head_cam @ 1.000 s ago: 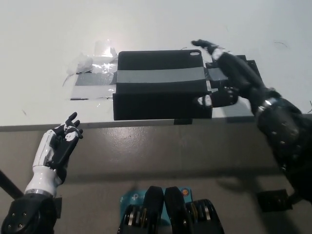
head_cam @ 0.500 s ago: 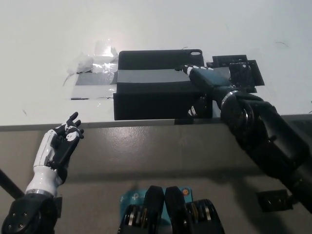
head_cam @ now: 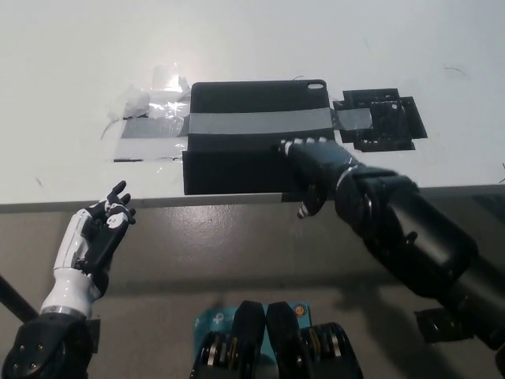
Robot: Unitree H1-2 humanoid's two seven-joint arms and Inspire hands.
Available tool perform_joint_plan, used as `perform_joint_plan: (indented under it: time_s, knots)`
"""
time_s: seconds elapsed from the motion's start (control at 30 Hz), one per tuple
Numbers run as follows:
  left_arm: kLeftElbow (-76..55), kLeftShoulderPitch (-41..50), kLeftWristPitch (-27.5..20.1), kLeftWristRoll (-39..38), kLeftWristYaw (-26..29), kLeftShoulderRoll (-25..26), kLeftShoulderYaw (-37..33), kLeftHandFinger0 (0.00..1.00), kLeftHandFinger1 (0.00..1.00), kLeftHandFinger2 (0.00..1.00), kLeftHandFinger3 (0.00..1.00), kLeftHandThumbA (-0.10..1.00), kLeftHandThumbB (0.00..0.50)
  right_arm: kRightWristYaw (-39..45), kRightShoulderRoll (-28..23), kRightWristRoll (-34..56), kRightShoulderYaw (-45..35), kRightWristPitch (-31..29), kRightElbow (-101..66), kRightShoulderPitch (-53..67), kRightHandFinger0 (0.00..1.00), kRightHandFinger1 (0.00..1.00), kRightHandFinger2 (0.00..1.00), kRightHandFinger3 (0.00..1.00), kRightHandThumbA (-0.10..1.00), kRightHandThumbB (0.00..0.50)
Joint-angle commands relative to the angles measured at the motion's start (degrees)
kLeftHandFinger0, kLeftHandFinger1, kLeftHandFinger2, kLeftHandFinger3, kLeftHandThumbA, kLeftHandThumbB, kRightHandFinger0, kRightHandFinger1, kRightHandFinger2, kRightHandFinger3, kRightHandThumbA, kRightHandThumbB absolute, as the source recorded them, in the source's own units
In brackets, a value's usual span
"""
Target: The robot uses its right hand to pull the cover of a folded tablet cover kept in the middle of the desk
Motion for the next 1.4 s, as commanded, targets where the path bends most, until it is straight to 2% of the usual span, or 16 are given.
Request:
perform_joint_plan:
  time_s: [0.0,0.3,0.53,0.57,0.6,0.63,0.73,0.77,0.8,0.83,0.87,0.9,1.0,1.1,1.23,1.37]
  knots:
    - [-2.44,-1.84,1.21,-0.37,0.73,0.88,0.05,1.0,1.0,1.0,1.0,1.0,0.0,5.04,-0.22,-3.77,0.53,0.78,-3.23,-0.5,1.0,1.0,1.0,1.0,1.0,0.5]
    - [-2.76,-1.96,1.22,-0.72,1.26,1.08,-0.06,1.0,1.0,1.0,1.0,1.0,0.0,7.06,0.19,-3.66,-1.04,0.78,-1.69,1.05,1.0,1.0,1.0,1.0,1.0,0.5]
    - [-3.09,-2.87,1.22,-0.6,1.11,2.1,-0.33,1.0,1.0,1.0,1.0,1.0,0.0,8.7,-0.17,-1.54,-6.61,0.78,-3.23,3.06,1.0,1.0,1.0,1.0,1.0,0.5]
    - [-3.19,-2.92,1.22,-0.79,1.41,2.12,-0.37,1.0,1.0,1.0,1.0,1.0,0.0,9.98,0.7,-0.8,-9.39,0.78,-3.28,3.98,1.0,1.0,1.0,0.79,1.0,0.5]
    - [-3.31,-2.87,1.22,-0.62,1.3,2.26,-0.51,1.0,1.0,1.0,1.0,1.0,0.0,11.89,1.77,-1.41,-12.44,0.78,-3.45,5.01,1.0,1.0,0.95,0.65,1.0,0.5]
    - [-3.39,-3.04,1.22,-0.71,1.24,2.44,-0.55,1.0,1.0,1.0,1.0,1.0,0.0,13.12,2.66,-1.03,-14.92,0.78,-3.78,5.66,1.0,1.0,0.98,0.74,1.0,0.5]
    - [-3.65,-3.05,1.22,-0.5,0.66,2.72,-0.56,1.0,1.0,1.0,1.0,1.0,0.0,19.89,5.41,0.2,-22.9,0.78,-6.36,8.5,1.0,1.0,1.0,0.88,1.0,0.457]
    - [-3.64,-3.04,1.22,-0.47,0.7,2.82,-0.64,1.0,1.0,1.0,1.0,1.0,0.0,23.19,6.89,-2.46,-25.83,0.78,-7.48,9.45,1.0,1.0,1.0,0.77,1.0,0.452]
    - [-3.67,-3.06,1.22,-0.4,1.07,2.75,-0.72,1.0,1.0,1.0,1.0,1.0,0.0,25.76,7.83,-3.11,-27.78,0.78,-9.78,11.04,1.0,1.0,1.0,0.47,1.0,0.474]
    - [-3.68,-3.06,1.22,-0.39,1.11,2.74,-0.72,1.0,1.0,1.0,1.0,1.0,0.0,26.36,8.15,-3.64,-28.35,0.78,-10.1,11.27,1.0,1.0,1.0,0.52,1.0,0.475]
    - [-3.74,-3.46,1.22,-0.23,0.95,3.07,-0.72,1.0,1.0,1.0,1.0,1.0,0.0,29.86,10.51,-6.04,-31.12,0.78,-12.26,12.55,1.0,0.88,0.98,0.87,1.0,0.5]
    - [-3.68,-3.48,1.22,-0.06,0.78,3.17,-0.75,1.0,1.0,1.0,1.0,1.0,0.0,32.13,12.66,-8.88,-33.68,0.78,-13.37,13.46,1.0,0.89,1.0,1.0,1.0,0.5]
    - [-3.43,-3.89,1.22,-0.56,1.06,3.03,-0.6,1.0,1.0,1.0,1.0,1.0,0.0,36.52,15.63,-12.46,-37.12,0.78,-15.62,14.94,1.0,1.0,1.0,1.0,1.0,0.492]
    - [-3.38,-3.99,1.22,-0.46,0.9,3.23,-0.67,1.0,1.0,1.0,1.0,1.0,0.0,41.62,20.25,-18.1,-41.55,0.78,-18.38,17.51,1.0,1.0,1.0,1.0,1.0,0.5]
    - [-3.17,-4.4,1.22,-0.42,0.97,3.32,-0.56,1.0,1.0,1.0,1.0,1.0,0.0,44.66,21.39,-18.99,-40.33,0.78,-20.07,20.61,1.0,1.0,1.0,1.0,1.0,0.5]
    - [-3.42,-4.89,1.22,0.13,0.74,3.65,-0.72,1.0,1.0,1.0,1.0,1.0,0.0,45.92,25.34,-23.78,-44.81,0.78,-21.66,22.89,1.0,0.99,0.97,1.0,1.0,0.5]
